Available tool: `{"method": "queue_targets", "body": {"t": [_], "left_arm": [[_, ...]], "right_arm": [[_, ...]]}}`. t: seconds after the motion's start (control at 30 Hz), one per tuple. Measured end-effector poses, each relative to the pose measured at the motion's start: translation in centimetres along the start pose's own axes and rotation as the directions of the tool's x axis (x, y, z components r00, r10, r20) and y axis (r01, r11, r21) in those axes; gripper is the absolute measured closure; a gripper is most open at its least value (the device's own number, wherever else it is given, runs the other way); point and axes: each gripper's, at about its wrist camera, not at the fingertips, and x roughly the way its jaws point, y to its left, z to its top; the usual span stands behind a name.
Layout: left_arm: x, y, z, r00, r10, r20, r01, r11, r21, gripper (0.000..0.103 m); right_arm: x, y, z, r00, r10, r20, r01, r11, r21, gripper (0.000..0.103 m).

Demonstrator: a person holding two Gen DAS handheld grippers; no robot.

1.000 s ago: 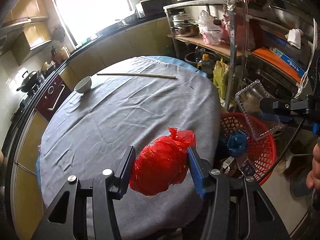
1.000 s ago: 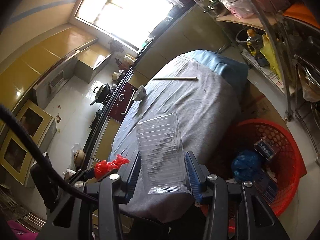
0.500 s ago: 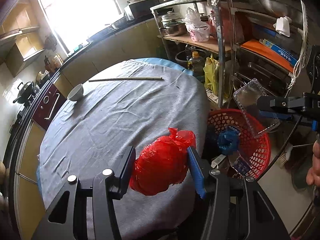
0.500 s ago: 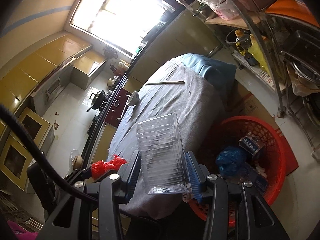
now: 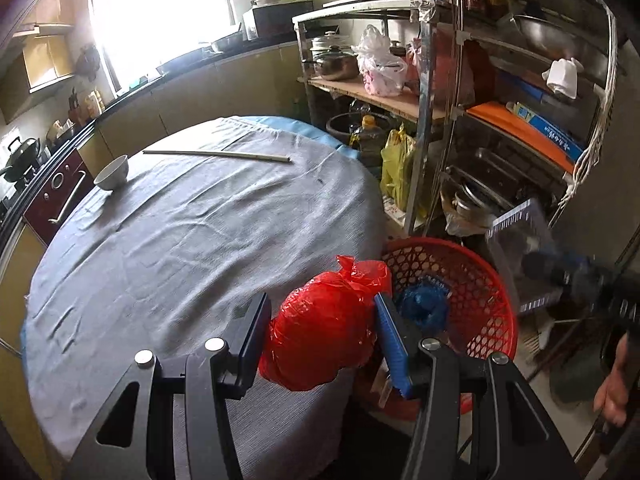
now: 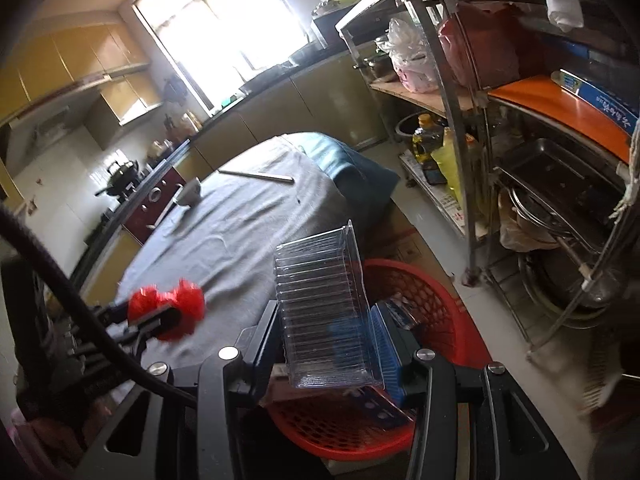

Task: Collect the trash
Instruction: 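Carry the red bag and clear tray over the red basket, then open both tools over the red basket to drop bag and tray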

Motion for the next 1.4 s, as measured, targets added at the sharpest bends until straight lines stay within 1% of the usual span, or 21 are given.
{"method": "queue_targets", "body": {"t": [0.13, 0.23, 0.33, 0.43, 0.7, 0.87, 0.93, 0.97, 1.0, 1.03, 1.13, 1.27, 1.4], "left_arm": [[0.8, -1.3, -0.1, 0.999, -0.044, -0.012, 0.044, 0.999, 0.009, 0.048], [1.4, -2.5, -0.4, 0.997, -0.075, -0.026, 0.076, 0.997, 0.028, 0.048], [1.9, -3.5, -0.7, 0.995, -0.097, -0.037, 0.099, 0.994, 0.041, 0.048], [2.4, -4.1, -0.9, 0.992, -0.116, -0.046, 0.118, 0.992, 0.051, 0.048], [3.1, -4.8, -1.7, 0.985, -0.161, -0.064, 0.164, 0.985, 0.048, 0.048], [3.6, -5.0, -1.9, 0.982, -0.178, -0.056, 0.181, 0.983, 0.043, 0.047], [3.9, -5.1, -2.0, 0.98, -0.188, -0.064, 0.191, 0.981, 0.043, 0.045], [4.1, -5.1, -2.0, 0.978, -0.196, -0.074, 0.199, 0.979, 0.043, 0.044], [4.3, -5.1, -2.1, 0.977, -0.197, -0.081, 0.201, 0.979, 0.042, 0.04], [4.4, -5.0, -2.2, 0.977, -0.197, -0.086, 0.201, 0.979, 0.04, 0.038], [4.3, -4.7, -2.4, 0.976, -0.198, -0.087, 0.201, 0.979, 0.036, 0.038], [3.2, -3.7, -2.6, 0.98, -0.19, -0.066, 0.193, 0.981, 0.03, 0.038], [1.7, -2.2, -2.6, 0.988, -0.152, -0.04, 0.153, 0.988, 0.011, 0.037]], "right_arm": [[0.2, -0.4, -1.0, 0.999, -0.034, -0.023, 0.033, 0.999, -0.023, 0.055], [0.4, -1.0, -1.8, 0.998, -0.036, -0.047, 0.035, 0.999, -0.018, 0.055], [0.6, -1.7, -2.7, 0.996, -0.063, -0.06, 0.062, 0.998, -0.014, 0.055], [0.8, -2.3, -3.1, 0.995, -0.072, -0.066, 0.072, 0.997, -0.001, 0.055], [1.1, -2.5, -2.9, 0.996, -0.083, -0.041, 0.084, 0.996, 0.017, 0.054], [1.8, -2.5, -2.8, 0.996, -0.09, -0.024, 0.091, 0.995, 0.031, 0.053], [2.3, -2.6, -2.6, 0.995, -0.095, -0.017, 0.096, 0.995, 0.034, 0.052], [2.6, -2.6, -2.6, 0.995, -0.099, -0.021, 0.1, 0.994, 0.035, 0.048], [2.9, -2.8, -2.5, 0.994, -0.103, -0.027, 0.104, 0.994, 0.042, 0.042], [3.2, -2.9, -2.5, 0.994, -0.104, -0.034, 0.106, 0.993, 0.054, 0.042], [3.6, -3.4, -2.6, 0.995, -0.088, -0.049, 0.092, 0.992, 0.086, 0.042], [3.0, -3.2, -2.5, 0.994, -0.102, -0.038, 0.105, 0.991, 0.078, 0.042], [2.2, -2.1, -2.0, 0.994, -0.111, -0.013, 0.112, 0.992, 0.057, 0.042]]}}
